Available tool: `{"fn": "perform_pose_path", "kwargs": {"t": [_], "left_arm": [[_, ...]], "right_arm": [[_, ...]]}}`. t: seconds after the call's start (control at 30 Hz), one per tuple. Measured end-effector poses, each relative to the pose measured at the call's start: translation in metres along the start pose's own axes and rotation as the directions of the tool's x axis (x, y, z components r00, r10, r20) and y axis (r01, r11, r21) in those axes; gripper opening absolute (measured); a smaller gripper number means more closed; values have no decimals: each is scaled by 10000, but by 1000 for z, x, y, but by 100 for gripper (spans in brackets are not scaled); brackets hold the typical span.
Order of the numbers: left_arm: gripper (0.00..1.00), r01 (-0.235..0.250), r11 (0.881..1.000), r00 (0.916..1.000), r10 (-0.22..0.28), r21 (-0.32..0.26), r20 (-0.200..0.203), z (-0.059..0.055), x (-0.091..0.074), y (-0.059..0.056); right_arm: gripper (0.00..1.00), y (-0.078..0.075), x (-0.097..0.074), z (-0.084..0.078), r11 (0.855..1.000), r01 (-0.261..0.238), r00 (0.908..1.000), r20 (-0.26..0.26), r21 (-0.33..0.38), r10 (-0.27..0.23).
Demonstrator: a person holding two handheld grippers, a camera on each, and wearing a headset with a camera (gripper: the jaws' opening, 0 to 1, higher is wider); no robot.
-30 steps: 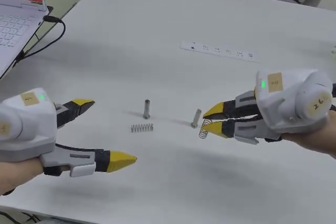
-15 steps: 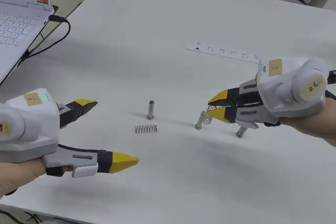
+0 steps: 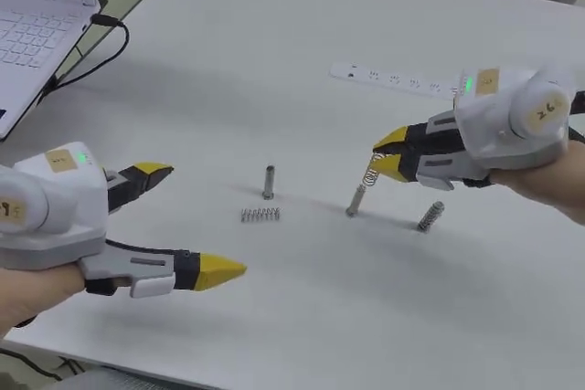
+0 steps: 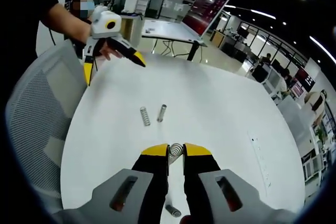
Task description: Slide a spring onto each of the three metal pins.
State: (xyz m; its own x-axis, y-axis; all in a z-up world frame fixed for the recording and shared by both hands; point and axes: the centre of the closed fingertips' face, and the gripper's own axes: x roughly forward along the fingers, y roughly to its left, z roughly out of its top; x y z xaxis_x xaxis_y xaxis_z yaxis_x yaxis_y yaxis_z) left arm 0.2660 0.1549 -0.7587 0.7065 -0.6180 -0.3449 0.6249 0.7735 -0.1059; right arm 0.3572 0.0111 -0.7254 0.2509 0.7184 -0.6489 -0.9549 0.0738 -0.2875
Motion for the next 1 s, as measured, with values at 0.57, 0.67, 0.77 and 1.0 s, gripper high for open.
{"fn": "perform_pose_path", "kwargs": {"t": [0.57,0.67,0.77,1.0], "left_arm": [[98,-81,9997,10000,82,-217,15,-4,-2,4],[97,-86,9997,10000,85,-240,-26,-6,-2,5],[97,-89,9996,10000,89,-264,-6,-6,-1,4],[97,-82,9994,10000,81,-322,-56,-8,-1,3]], "right_arm": [[7,-5,11,-10,9996,-40,9999,-147,277,45],[7,-6,12,-12,9993,-54,9998,-171,373,60],[7,-5,13,-13,9992,-64,9998,-181,405,72],[7,-5,14,-16,9989,-64,9997,-213,463,74]]}}
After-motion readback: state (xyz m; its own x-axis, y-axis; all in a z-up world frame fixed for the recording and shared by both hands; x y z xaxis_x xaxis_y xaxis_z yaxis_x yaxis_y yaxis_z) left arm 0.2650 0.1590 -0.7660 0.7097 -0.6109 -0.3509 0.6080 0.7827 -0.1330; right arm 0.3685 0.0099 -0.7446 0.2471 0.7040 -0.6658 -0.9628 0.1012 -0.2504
